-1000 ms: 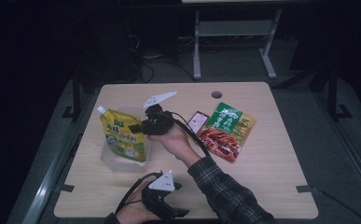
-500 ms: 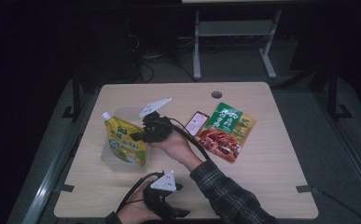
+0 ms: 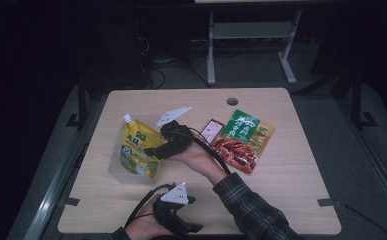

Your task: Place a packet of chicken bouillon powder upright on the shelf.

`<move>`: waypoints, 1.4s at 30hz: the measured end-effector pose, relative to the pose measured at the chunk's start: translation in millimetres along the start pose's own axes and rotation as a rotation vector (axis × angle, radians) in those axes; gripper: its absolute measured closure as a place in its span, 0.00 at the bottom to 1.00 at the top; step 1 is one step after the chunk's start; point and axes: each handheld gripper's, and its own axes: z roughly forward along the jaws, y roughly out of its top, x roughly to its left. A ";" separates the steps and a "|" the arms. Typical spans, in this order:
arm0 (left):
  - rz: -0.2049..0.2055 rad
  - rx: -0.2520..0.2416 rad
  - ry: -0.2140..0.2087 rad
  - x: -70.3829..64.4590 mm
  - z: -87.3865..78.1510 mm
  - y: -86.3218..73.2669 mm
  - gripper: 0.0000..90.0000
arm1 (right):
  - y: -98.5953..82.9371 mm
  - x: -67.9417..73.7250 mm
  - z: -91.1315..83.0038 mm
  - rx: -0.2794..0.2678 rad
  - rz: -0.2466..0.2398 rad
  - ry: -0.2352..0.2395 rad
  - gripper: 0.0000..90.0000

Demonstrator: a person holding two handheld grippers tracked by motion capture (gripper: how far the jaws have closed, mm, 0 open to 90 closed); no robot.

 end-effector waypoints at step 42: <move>-0.046 -0.021 0.061 7.6 -5.0 -1.5 0.16 | -200.8 -19.3 -155.0 0.045 0.195 -0.243 0.25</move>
